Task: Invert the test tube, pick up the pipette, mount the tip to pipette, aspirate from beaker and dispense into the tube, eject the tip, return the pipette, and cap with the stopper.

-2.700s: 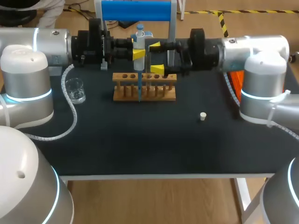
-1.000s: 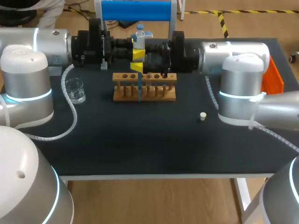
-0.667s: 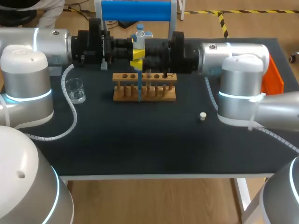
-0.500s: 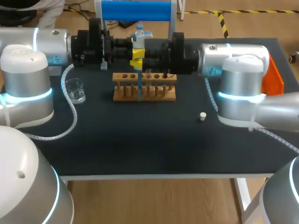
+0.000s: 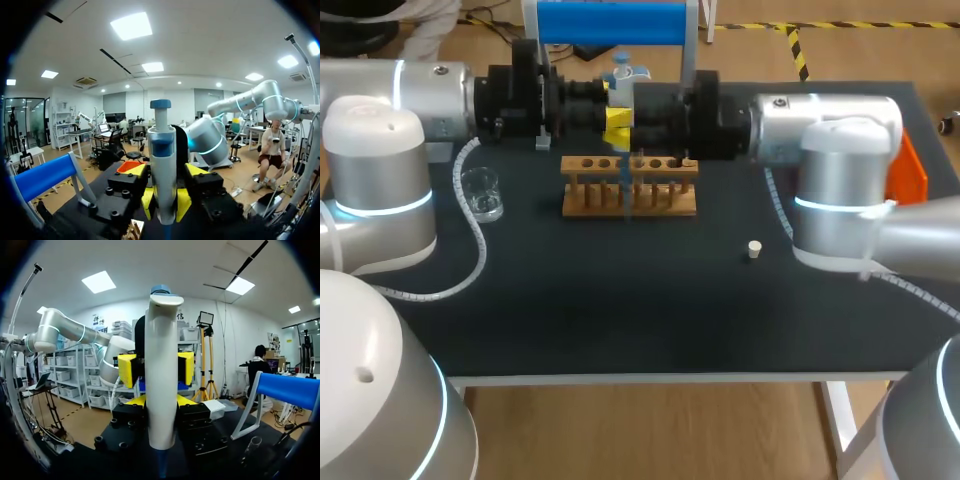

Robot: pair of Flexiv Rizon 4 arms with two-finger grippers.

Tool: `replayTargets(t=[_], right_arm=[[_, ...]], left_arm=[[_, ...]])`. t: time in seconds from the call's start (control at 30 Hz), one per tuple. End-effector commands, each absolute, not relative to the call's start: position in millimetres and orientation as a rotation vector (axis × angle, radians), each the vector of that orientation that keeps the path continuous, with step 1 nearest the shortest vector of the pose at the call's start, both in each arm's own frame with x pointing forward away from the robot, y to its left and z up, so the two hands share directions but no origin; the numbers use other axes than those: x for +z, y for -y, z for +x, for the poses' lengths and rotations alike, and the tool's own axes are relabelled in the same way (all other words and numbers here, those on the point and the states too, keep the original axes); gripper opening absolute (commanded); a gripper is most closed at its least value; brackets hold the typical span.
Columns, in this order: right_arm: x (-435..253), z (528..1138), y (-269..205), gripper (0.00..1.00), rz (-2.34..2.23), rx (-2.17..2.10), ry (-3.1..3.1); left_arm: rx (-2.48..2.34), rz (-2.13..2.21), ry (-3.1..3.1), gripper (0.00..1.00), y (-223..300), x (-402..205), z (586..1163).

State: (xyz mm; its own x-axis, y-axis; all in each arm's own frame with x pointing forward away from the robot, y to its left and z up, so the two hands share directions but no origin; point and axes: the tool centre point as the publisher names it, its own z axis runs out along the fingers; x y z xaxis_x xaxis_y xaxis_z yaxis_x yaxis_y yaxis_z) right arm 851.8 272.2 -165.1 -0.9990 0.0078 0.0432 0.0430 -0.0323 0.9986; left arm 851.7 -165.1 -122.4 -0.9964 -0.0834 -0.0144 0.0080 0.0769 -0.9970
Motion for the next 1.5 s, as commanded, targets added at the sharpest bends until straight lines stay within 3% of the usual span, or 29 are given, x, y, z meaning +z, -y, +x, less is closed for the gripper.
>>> replayTargets(t=[0.03, 1.07, 1.5], right_arm=[[-163.0, 850.1, -255.9, 0.0, -0.048, -2.218, 2.166], [-156.3, 852.1, -145.4, 0.0, 0.017, -2.152, 2.161], [-146.2, 864.3, -74.9, 0.0, 0.07, -2.105, 2.218]], left_arm=[[-2.089, -0.082, -2.249, 1.0, 164.8, -122.7, 850.3], [-2.089, -0.082, -2.249, 1.0, 164.8, -122.7, 850.3], [-2.089, -0.082, -2.249, 1.0, 164.8, -122.7, 850.3]])
